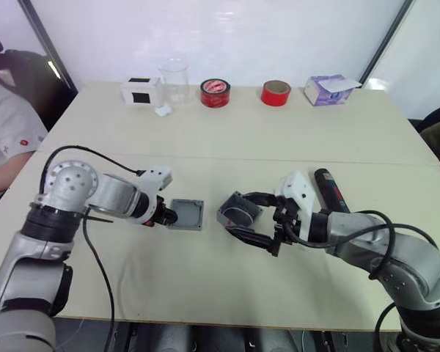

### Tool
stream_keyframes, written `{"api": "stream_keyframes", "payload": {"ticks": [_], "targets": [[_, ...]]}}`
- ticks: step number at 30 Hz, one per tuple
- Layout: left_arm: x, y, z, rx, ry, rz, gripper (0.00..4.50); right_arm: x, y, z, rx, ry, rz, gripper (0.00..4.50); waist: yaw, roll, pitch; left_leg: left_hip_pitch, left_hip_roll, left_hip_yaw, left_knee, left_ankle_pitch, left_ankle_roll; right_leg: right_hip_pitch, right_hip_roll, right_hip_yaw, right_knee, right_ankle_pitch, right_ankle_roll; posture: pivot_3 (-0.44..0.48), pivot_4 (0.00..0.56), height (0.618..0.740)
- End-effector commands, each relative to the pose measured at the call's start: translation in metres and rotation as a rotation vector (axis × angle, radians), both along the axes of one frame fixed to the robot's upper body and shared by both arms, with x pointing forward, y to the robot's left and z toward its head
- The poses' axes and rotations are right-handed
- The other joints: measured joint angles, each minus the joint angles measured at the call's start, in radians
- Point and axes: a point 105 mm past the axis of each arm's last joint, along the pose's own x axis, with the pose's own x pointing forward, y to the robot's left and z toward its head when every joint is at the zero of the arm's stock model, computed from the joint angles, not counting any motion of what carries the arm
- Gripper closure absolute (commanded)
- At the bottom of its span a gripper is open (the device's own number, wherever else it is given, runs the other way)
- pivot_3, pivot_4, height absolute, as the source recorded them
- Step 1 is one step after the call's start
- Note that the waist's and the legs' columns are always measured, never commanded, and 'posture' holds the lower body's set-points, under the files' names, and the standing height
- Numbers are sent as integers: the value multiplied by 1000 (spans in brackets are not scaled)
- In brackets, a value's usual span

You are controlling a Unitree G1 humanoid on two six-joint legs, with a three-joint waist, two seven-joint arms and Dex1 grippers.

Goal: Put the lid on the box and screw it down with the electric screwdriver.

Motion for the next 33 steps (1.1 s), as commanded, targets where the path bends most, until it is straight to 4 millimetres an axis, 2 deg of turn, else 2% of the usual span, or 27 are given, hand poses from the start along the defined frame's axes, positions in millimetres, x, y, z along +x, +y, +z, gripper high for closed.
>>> {"api": "stream_keyframes", "payload": {"ticks": [1,3,11,14,15,16,17,19,21,23,28,33], "targets": [[-6,-7,-14,2,29,-10,3596,-5,-1,10,13,-42,13,0,4,0,0,0,0,0,0,0,0,0,0,0,0,0,0,0,150,740],[-4,-9,-16,-5,21,2,4432,-5,-3,11,9,-40,11,0,13,0,0,1,-1,0,0,0,0,1,-1,0,0,0,0,0,150,740],[6,-10,-13,-43,-40,83,4432,-2,-11,15,9,-20,8,0,20,2,-2,3,-7,-1,0,0,0,5,-5,0,0,0,0,0,150,740],[14,-8,0,-64,-119,115,4432,0,-14,19,43,-5,4,0,19,2,-2,7,-8,-2,0,-2,4,10,-6,-1,-1,0,0,0,150,740],[18,-8,5,-73,-149,129,4432,2,-16,21,62,-1,-4,0,18,2,-1,9,-9,-2,0,-2,4,12,-7,-1,-1,0,0,0,150,740],[28,-5,20,-97,-226,153,4432,6,-18,28,104,-6,-20,0,17,1,-1,11,-9,-2,0,-3,4,14,-7,-1,-1,0,0,0,150,740],[44,-5,51,-163,-395,163,4432,19,-22,39,167,-18,-73,0,16,0,0,12,-9,-2,0,-3,4,15,-6,-1,-2,0,0,0,150,740],[60,-10,99,-247,-664,117,4432,38,-24,49,239,-17,-141,0,8,-3,2,12,-9,-1,-1,-2,4,13,-5,-1,-2,0,-1,0,150,740],[67,-17,122,-308,-815,70,4432,52,-20,52,266,9,-176,0,9,-3,2,12,-9,-1,-3,-1,1,13,-5,-1,-1,-2,-3,0,150,740],[70,-25,132,-351,-899,36,4432,66,-15,57,308,39,-204,0,12,-2,1,13,-9,0,-7,2,-3,13,-5,-1,-4,-2,-3,0,150,740],[72,-46,136,-389,-1007,-56,4432,95,-11,81,420,80,-267,0,13,-2,1,12,-9,2,-14,2,-4,12,-6,-1,-12,0,0,0,150,740],[70,-60,138,-421,-1052,-116,4432,108,-16,96,476,107,-290,0,14,-2,1,4,-9,2,-13,2,-4,5,-6,-1,-12,1,1,0,150,740]]}}
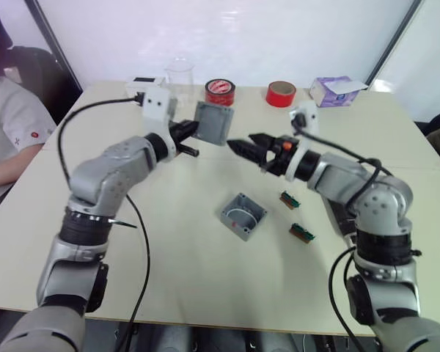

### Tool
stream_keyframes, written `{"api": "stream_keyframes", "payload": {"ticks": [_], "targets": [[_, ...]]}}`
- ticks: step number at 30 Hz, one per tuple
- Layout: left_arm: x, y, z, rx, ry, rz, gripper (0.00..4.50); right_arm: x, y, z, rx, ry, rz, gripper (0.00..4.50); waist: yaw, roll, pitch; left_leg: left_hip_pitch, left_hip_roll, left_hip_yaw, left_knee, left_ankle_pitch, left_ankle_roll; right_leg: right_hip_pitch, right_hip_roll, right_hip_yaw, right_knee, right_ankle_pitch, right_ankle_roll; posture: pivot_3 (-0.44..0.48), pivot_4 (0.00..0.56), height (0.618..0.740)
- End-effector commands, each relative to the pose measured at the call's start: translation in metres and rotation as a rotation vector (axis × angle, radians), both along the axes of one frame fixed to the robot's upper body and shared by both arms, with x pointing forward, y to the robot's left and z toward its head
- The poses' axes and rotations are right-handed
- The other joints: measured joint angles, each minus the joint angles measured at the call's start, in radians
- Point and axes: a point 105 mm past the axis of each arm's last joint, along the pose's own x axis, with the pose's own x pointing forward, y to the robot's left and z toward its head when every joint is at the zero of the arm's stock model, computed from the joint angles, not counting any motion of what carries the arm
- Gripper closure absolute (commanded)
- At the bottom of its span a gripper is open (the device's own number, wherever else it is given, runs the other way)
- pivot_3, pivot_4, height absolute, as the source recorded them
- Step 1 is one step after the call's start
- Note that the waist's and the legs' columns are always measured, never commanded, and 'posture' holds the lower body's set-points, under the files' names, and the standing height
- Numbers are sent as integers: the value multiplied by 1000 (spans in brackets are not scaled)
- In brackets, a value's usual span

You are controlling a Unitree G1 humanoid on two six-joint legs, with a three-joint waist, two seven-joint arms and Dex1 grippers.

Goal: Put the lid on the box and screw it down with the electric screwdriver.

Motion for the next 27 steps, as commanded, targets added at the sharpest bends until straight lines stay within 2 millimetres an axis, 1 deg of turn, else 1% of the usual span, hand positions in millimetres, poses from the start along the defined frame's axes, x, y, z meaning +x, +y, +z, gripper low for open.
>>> {"api": "stream_keyframes", "payload": {"ticks": [1,4,11,12,14,15,16,18,19,21,23,27], "targets": [[-5,-7,24,-25,-119,-39,4432,2,-6,15,38,-15,-8,0,0,0,0,-2,0,0,0,0,0,-2,0,0,2,0,0,0,150,740],[-6,-12,24,-31,-128,-55,4432,5,-6,15,45,5,-7,0,-4,0,0,-5,0,0,0,0,0,-6,0,0,3,0,0,0,150,740],[-5,-15,26,-45,-136,-68,4432,4,-7,14,46,17,-7,0,-21,0,0,-5,0,-1,0,0,1,-6,0,0,4,0,1,0,150,740],[-6,-15,27,-46,-137,-72,4500,4,-8,14,44,18,-7,480,-22,0,0,-5,0,-1,0,0,1,-6,0,0,4,0,1,0,150,740],[-7,-17,28,-49,-139,-79,4500,3,-9,12,43,21,-10,999,-23,0,0,-5,0,-2,0,-1,2,-6,0,0,4,0,1,0,150,740],[-7,-18,28,-50,-142,-84,4500,2,-10,12,43,23,-10,1456,-23,0,0,-5,0,-2,0,-1,2,-6,0,0,4,0,1,0,150,740],[-8,-19,29,-53,-143,-89,4500,1,-10,12,44,25,-8,1700,-23,0,0,-5,0,-2,0,-1,2,-7,0,0,4,0,1,0,150,740],[-10,-22,31,-60,-146,-102,4500,0,-10,12,53,27,-5,2467,-23,0,0,-5,1,-2,0,-1,2,-7,0,0,5,0,1,0,150,740],[-11,-24,32,-63,-147,-109,4500,0,-10,12,57,26,-4,2763,-23,0,0,-5,1,-2,0,-1,2,-7,0,0,5,0,1,0,150,740],[-13,-25,32,-67,-145,-121,4500,0,-10,13,63,27,-4,3634,-23,0,0,-5,1,-2,0,-1,2,-7,0,0,5,0,1,0,150,740],[-15,-26,31,-68,-143,-128,4500,-1,-9,13,69,30,2,4348,-23,0,0,-5,1,-2,0,-1,2,-7,0,0,5,0,1,0,150,740],[-15,-22,31,-79,-141,-125,4500,0,-6,13,72,31,6,4390,-23,0,0,-5,1,-2,0,-1,2,-7,0,-1,5,0,1,0,150,740]]}}
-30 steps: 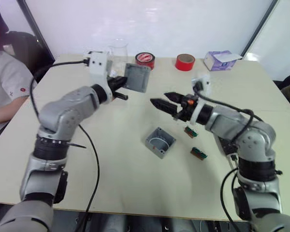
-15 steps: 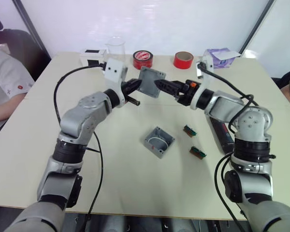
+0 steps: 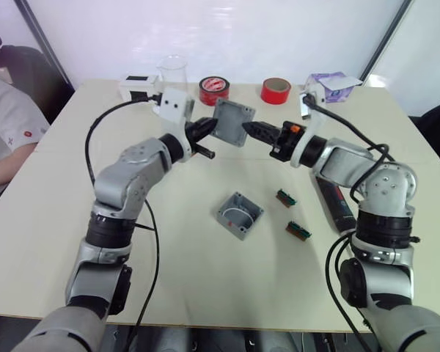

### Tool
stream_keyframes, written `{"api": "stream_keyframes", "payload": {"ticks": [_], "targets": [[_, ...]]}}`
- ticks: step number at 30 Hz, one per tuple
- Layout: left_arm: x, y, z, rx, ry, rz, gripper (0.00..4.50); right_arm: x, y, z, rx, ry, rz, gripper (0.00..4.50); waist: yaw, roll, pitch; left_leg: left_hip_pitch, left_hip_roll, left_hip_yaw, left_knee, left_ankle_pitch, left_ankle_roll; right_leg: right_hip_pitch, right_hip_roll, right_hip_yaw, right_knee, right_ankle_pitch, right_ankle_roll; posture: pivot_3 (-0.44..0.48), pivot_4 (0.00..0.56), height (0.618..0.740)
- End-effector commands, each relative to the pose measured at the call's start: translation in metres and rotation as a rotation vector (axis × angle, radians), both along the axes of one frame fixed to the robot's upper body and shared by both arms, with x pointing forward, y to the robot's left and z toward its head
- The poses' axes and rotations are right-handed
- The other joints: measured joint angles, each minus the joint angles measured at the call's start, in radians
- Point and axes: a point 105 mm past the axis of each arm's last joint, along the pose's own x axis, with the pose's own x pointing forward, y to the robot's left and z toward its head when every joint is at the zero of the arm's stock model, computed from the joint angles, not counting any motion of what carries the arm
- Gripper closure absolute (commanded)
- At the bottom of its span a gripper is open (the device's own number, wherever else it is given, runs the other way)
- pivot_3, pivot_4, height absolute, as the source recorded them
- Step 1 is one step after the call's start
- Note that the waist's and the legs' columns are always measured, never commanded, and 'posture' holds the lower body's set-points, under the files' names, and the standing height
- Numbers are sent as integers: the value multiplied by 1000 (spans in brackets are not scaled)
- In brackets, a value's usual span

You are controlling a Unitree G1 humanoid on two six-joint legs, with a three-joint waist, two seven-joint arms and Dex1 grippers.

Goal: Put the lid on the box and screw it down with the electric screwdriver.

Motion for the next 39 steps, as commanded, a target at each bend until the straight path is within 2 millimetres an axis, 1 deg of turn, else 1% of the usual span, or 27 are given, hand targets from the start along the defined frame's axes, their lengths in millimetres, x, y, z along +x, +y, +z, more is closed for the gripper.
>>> {"api": "stream_keyframes", "payload": {"ticks": [1,6,7,9,11,12,15,16,19,21,23,25,26,28,29,31,34,36,39], "targets": [[-9,-2,22,-34,-81,-41,4500,-3,1,14,24,-51,0,4390,0,0,0,0,0,0,0,0,0,0,0,0,0,0,0,0,150,740],[-8,-2,23,-53,-77,-42,4500,-2,2,14,19,-56,-1,4390,1,0,0,0,0,0,0,0,0,0,0,0,1,0,0,0,150,740],[-9,-3,22,-56,-69,-60,3831,-2,1,14,18,-57,-1,4390,1,0,0,0,0,0,0,0,0,0,0,0,1,0,0,0,150,740],[-13,-4,21,-54,-63,-88,3292,-2,1,15,24,-62,-5,4390,0,0,0,0,0,0,0,0,0,0,0,0,1,0,0,0,150,740],[-15,-1,19,-54,-49,-107,2394,-2,2,16,36,-67,-7,4390,0,0,0,0,0,0,0,0,0,-1,0,0,1,0,0,0,150,740],[-16,2,19,-62,-38,-117,2038,-3,2,17,38,-70,-7,4390,-1,0,0,0,0,0,0,0,0,-1,0,0,1,0,0,0,150,740],[-19,24,26,-105,-8,-137,2038,-5,1,17,34,-84,-15,4390,-6,0,0,0,0,0,0,0,0,-1,0,0,2,0,0,0,150,740],[-21,34,30,-123,9,-146,2038,-4,-3,19,26,-97,-38,4390,-7,0,0,0,1,0,0,0,0,-1,0,0,3,0,0,0,150,740],[-27,52,36,-150,45,-177,2038,-3,-14,23,6,-142,-94,4390,-6,0,0,0,1,-1,0,0,1,-3,1,0,4,0,0,0,150,740],[-25,66,37,-152,73,-162,2038,-9,-30,30,-108,-279,-190,4390,3,0,0,0,1,-1,0,0,1,-3,1,0,4,0,0,0,150,740],[-24,75,35,-159,96,-152,2534,-20,-38,33,-230,-416,-240,4390,7,0,0,-1,0,-2,0,0,1,-2,0,-1,3,0,0,0,150,740],[-26,76,30,-157,122,-177,3063,-36,-38,31,-439,-632,-268,4390,6,0,0,-2,-1,-2,0,-1,1,-2,-1,-1,3,0,0,0,150,740],[-26,75,28,-156,131,-186,3586,-42,-35,28,-513,-703,-259,4390,5,0,0,-1,-1,-2,0,-1,1,-2,-1,-1,2,0,0,0,150,740],[-26,70,24,-147,149,-209,4304,-56,-33,9,-839,-968,-237,4390,0,0,0,-1,-2,-1,0,0,1,-1,-1,-1,1,0,1,0,150,740],[-27,67,22,-142,157,-226,4456,-63,-31,-4,-957,-1071,-203,4390,1,0,0,-1,-2,-1,0,0,0,-1,-1,-1,1,-1,1,0,150,740],[-28,59,19,-137,168,-262,4456,-72,-33,-23,-1086,-1209,-188,4390,0,-2,1,0,-2,-1,0,1,-1,-1,-1,0,-1,-3,4,0,150,740],[-27,46,14,-115,181,-310,4456,-83,-33,-56,-1211,-1371,-129,4390,-3,-2,1,1,-2,0,0,4,-6,-2,-1,1,1,-3,4,0,150,740],[-27,37,10,-86,187,-341,4456,-88,-32,-74,-1251,-1437,-94,4390,-4,-2,1,2,-2,0,0,4,-8,-1,-1,1,3,-3,4,0,150,740],[-30,25,4,-38,194,-396,4456,-91,-29,-89,-1273,-1500,-84,4390,-1,-2,1,2,-1,0,0,6,-10,-1,0,1,4,-3,4,0,150,740]]}}
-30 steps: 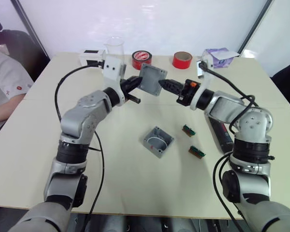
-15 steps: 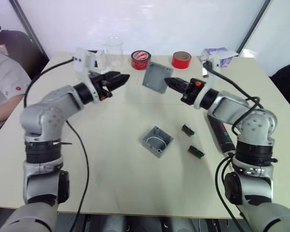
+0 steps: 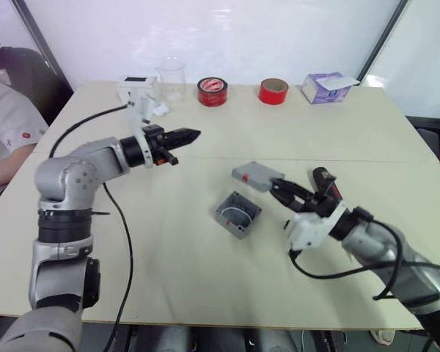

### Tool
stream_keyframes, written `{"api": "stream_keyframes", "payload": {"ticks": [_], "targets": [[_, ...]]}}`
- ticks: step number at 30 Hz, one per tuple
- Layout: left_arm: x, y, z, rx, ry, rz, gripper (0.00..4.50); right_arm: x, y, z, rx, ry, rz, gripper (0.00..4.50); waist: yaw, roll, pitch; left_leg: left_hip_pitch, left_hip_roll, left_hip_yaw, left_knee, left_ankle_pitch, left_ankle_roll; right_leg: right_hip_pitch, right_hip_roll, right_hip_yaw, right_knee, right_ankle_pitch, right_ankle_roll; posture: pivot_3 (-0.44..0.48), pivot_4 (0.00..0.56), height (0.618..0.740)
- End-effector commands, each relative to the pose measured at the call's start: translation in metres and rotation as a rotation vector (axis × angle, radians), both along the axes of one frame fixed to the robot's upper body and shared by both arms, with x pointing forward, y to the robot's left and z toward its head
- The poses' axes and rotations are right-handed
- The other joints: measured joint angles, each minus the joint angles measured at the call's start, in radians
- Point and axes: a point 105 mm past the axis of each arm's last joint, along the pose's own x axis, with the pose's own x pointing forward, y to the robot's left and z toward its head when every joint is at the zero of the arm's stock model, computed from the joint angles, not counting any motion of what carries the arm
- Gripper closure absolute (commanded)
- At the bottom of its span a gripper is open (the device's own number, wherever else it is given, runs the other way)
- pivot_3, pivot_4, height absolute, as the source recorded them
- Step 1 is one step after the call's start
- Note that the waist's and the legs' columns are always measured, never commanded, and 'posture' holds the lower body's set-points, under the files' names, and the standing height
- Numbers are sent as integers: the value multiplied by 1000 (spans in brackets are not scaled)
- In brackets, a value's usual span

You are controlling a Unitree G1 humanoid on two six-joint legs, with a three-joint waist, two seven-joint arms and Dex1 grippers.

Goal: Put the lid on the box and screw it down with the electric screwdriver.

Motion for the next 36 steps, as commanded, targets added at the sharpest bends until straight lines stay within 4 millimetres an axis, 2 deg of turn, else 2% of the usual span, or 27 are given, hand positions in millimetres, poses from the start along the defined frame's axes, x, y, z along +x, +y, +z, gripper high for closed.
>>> {"api": "stream_keyframes", "payload": {"ticks": [1,5,9,17,25,36], "targets": [[-5,-15,10,42,-75,-75,4456,-6,8,-3,-36,-116,62,4390,1,0,0,0,0,0,0,0,0,0,0,0,0,0,0,0,150,740],[-12,-36,-8,180,-141,-169,4456,-4,13,-13,-74,-127,69,4390,3,0,0,0,0,0,0,0,0,0,0,0,0,0,0,0,150,740],[-16,-46,-19,237,-172,-233,4456,-4,17,-16,-78,-138,86,4390,4,0,0,0,0,0,0,0,0,0,0,0,0,0,0,0,150,740],[-18,-54,-37,311,-205,-291,4456,-5,23,-26,-102,-113,95,4390,3,0,0,0,0,-1,0,0,0,0,0,0,0,0,0,0,150,740],[-29,-70,-55,366,-216,-363,4456,-12,22,-35,-112,-89,91,4390,4,0,0,0,0,-1,0,-1,2,1,0,0,0,0,0,0,150,740],[-36,-76,-69,413,-207,-404,4456,-13,21,-50,-154,-44,79,4390,4,0,0,1,0,-1,1,-1,3,2,0,0,1,0,0,0,150,740]]}}
